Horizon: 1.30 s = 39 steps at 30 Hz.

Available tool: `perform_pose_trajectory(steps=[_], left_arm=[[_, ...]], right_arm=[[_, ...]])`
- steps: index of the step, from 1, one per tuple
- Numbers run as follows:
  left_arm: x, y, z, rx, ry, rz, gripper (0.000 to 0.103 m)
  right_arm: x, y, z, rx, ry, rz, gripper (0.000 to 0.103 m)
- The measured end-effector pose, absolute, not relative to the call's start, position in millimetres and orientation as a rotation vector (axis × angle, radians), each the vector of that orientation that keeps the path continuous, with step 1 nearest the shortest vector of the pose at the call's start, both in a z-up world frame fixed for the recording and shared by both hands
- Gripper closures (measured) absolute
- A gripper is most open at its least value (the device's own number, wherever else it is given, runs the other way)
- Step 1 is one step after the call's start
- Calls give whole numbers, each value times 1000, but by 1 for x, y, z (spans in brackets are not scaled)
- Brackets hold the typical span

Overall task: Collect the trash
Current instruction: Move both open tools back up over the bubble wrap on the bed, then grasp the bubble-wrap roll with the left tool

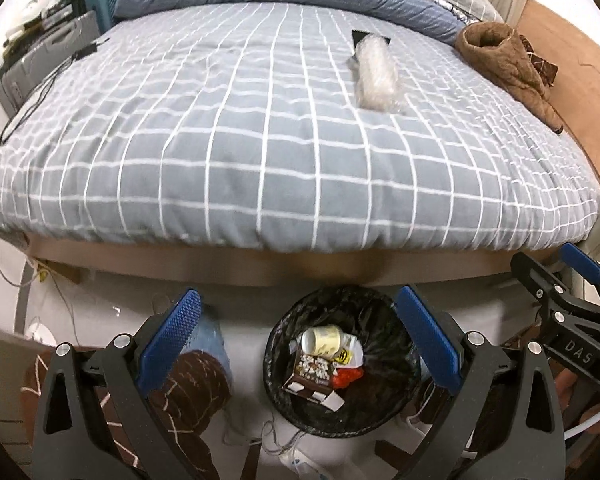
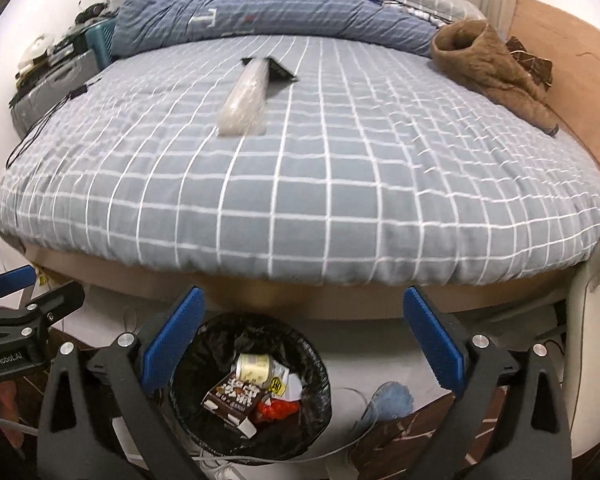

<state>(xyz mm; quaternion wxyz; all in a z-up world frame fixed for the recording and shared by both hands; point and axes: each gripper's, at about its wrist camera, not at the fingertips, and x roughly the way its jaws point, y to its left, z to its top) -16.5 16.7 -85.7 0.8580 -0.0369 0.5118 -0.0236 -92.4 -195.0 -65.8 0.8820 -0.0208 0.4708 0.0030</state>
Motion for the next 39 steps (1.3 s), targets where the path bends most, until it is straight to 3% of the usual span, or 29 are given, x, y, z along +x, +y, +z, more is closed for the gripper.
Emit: perform_pose_trajectory(steps=[17, 39], left_arm=[[55, -24, -54, -35, 1019, -66, 6], [201, -72, -77, -49, 1042, -74, 7]], right_arm=[[-27, -250, -38, -4, 911, -54, 8], [73, -278, -54, -13, 905, -17, 8]])
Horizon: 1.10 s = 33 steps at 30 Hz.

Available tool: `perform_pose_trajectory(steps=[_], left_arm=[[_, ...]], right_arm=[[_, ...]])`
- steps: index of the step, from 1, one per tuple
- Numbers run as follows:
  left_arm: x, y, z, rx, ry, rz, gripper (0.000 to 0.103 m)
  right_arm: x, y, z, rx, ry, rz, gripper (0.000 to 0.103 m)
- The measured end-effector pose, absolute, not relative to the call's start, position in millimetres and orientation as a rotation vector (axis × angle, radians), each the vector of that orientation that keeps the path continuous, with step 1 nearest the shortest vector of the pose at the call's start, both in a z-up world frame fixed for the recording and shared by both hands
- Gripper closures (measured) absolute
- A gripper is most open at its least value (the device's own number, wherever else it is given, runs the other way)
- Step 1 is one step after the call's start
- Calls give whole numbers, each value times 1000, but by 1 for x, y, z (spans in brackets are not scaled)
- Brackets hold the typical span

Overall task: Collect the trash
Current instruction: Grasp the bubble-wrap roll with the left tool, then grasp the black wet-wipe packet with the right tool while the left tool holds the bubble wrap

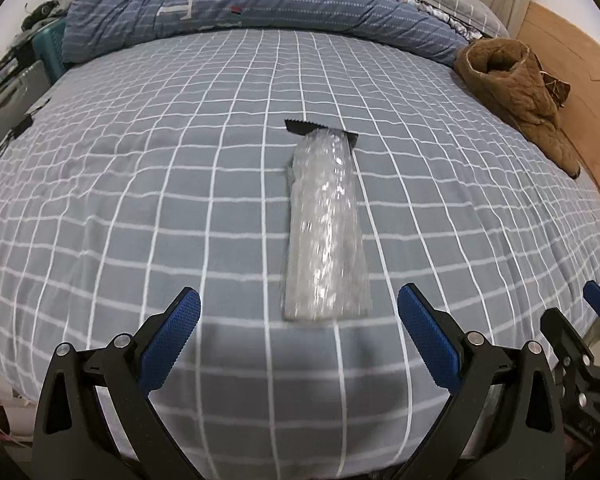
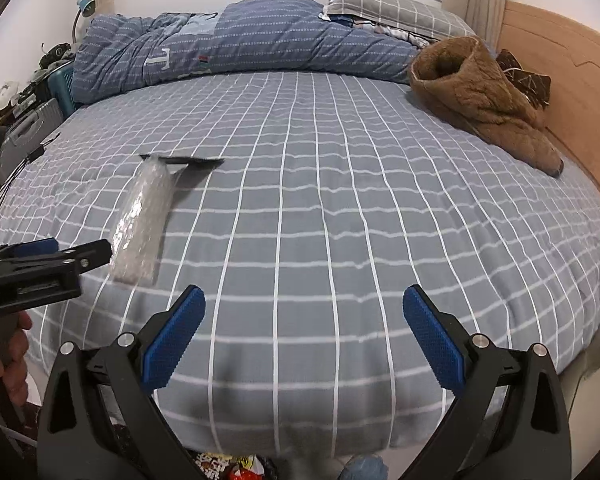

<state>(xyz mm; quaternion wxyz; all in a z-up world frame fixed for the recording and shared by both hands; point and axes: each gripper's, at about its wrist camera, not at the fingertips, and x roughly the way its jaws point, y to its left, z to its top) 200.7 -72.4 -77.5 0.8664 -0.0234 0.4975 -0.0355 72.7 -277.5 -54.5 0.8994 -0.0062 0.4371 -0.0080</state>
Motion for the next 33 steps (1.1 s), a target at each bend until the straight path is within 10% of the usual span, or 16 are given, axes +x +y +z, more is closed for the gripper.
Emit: perform_pose_trajectory(steps=[8, 16, 33], left_arm=[[230, -81, -93, -46, 1052, -59, 24], [237, -82, -103, -27, 1084, -74, 70], [202, 12, -79, -49, 1019, -9, 74]], right_arm=[[96, -275, -64, -6, 912, -6, 8], [107, -267, -74, -7, 928, 0, 8], [156, -201, -71, -3, 921, 69, 8]])
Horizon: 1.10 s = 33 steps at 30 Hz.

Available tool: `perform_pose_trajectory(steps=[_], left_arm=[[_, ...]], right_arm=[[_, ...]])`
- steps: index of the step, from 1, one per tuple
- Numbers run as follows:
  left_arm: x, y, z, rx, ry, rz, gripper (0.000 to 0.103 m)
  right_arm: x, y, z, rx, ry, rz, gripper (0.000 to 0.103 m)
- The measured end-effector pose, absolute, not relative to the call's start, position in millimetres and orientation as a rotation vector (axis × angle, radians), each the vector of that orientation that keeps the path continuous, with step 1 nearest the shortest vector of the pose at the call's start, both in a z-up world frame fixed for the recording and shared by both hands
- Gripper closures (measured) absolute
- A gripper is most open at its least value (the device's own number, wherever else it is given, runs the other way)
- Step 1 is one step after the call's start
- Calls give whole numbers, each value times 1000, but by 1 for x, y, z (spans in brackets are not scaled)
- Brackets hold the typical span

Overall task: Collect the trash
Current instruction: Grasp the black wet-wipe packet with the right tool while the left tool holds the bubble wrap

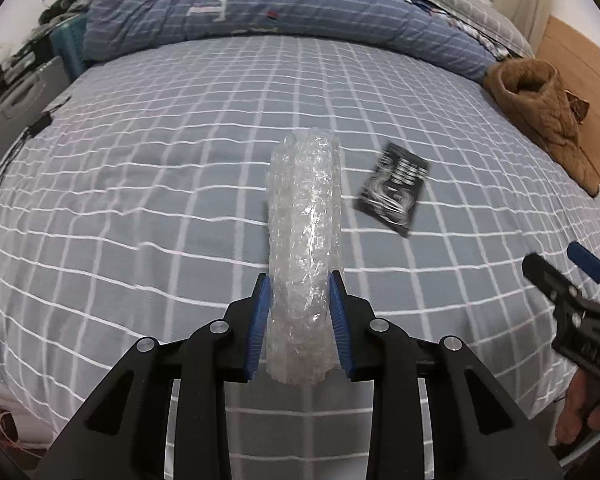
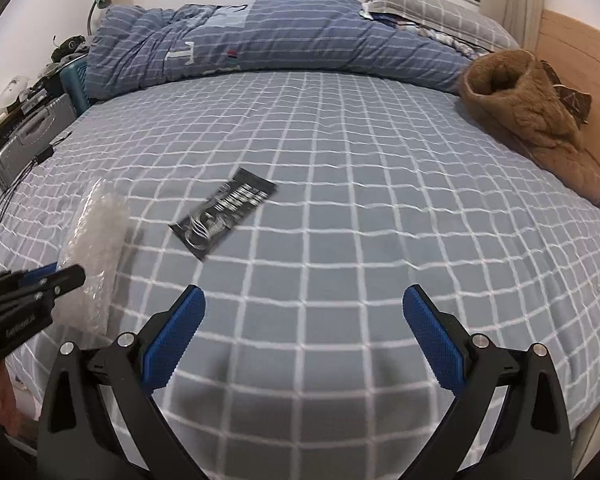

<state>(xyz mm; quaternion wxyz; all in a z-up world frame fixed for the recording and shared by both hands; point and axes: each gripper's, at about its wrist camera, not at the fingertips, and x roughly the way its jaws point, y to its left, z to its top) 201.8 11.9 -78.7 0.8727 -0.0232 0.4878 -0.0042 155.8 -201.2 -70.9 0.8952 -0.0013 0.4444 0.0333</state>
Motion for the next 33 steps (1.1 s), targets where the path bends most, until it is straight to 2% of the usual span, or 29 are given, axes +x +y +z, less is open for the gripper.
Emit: perform_pose_trajectory(steps=[9, 15, 24, 26, 28, 30, 31, 32, 33], left_arm=[[220, 60, -87, -61, 1011, 24, 74], [234, 76, -93, -63, 1006, 28, 74], [238, 82, -97, -66, 1002, 16, 74], [237, 83, -98, -67, 1004, 16, 74], [236, 84, -98, -71, 1004, 13, 74], [235, 85, -97, -75, 1005, 12, 74], [235, 85, -97, -78, 1005, 11, 74], [235, 85, -97, -79, 1005, 10, 74], [235, 85, -97, -80, 1005, 10, 74]], right_arm=[[232, -148, -97, 7, 993, 86, 8], [267, -132, -121, 2, 1039, 69, 19], [285, -128, -141, 32, 1078, 51, 56], [286, -126, -140, 25, 1077, 55, 77], [286, -124, -141, 6, 1094, 51, 85], [285, -122, -141, -3, 1101, 35, 84], [286, -122, -140, -4, 1103, 16, 77], [288, -122, -138, 4, 1099, -3, 58], [288, -122, -137, 10, 1092, -11, 47]])
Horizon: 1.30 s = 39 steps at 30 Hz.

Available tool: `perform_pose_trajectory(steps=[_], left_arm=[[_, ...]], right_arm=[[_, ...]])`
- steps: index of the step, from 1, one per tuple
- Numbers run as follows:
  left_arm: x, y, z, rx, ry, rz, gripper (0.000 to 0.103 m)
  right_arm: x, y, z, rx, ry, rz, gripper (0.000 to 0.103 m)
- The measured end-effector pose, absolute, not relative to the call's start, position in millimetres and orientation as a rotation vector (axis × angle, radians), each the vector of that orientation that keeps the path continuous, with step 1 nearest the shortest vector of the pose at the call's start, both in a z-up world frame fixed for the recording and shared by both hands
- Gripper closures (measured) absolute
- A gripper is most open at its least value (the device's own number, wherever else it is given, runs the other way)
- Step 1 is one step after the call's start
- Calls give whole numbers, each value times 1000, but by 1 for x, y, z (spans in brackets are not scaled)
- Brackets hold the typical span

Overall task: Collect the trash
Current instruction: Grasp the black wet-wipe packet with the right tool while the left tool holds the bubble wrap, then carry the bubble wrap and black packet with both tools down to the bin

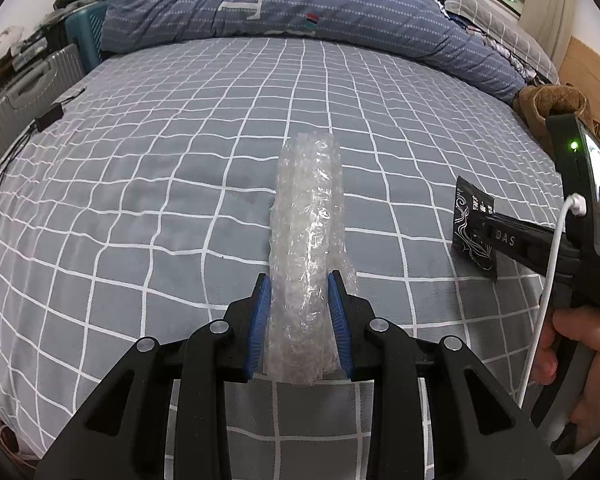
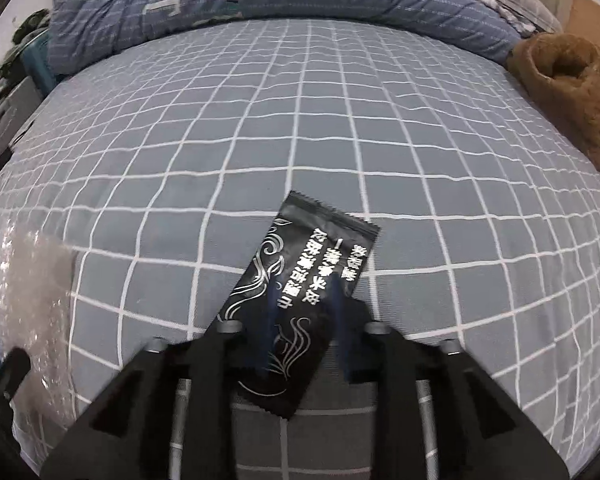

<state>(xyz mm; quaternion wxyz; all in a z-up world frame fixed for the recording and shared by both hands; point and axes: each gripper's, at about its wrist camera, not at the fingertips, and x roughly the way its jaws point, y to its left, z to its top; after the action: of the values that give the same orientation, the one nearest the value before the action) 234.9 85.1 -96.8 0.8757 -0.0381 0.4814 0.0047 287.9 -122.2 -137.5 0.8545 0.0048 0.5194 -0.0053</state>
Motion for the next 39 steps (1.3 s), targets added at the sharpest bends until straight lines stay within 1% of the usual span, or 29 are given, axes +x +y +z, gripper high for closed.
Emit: perform_pose_trajectory(steps=[1, 5, 8, 13, 17, 20, 21, 22, 29, 39], left_arm=[[235, 85, -97, -79, 1005, 9, 74], [234, 84, -96, -85, 1006, 8, 74], [233, 84, -96, -89, 1006, 4, 74], [233, 84, -96, -89, 1007, 1, 74], [232, 83, -97, -89, 1008, 0, 74], [231, 82, -98, -86, 1009, -1, 74], [231, 81, -98, -86, 1009, -2, 74], [231, 81, -98, -86, 1009, -2, 74], [229, 80, -96, -85, 1008, -6, 74], [221, 73, -85, -90, 1005, -27, 74]], right_arm=[[288, -122, -136, 14, 1078, -28, 37], [293, -122, -141, 40, 1112, -41, 36], [298, -119, -145, 58, 1122, -40, 31], [301, -107, -151, 38, 1138, -32, 32], [299, -111, -151, 65, 1139, -8, 44], [297, -115, -151, 68, 1138, 0, 48], [296, -115, -151, 64, 1137, -1, 61], [296, -117, -151, 57, 1135, -1, 71], [291, -123, -148, 86, 1127, 32, 76], [259, -125, -122, 50, 1074, 49, 76]])
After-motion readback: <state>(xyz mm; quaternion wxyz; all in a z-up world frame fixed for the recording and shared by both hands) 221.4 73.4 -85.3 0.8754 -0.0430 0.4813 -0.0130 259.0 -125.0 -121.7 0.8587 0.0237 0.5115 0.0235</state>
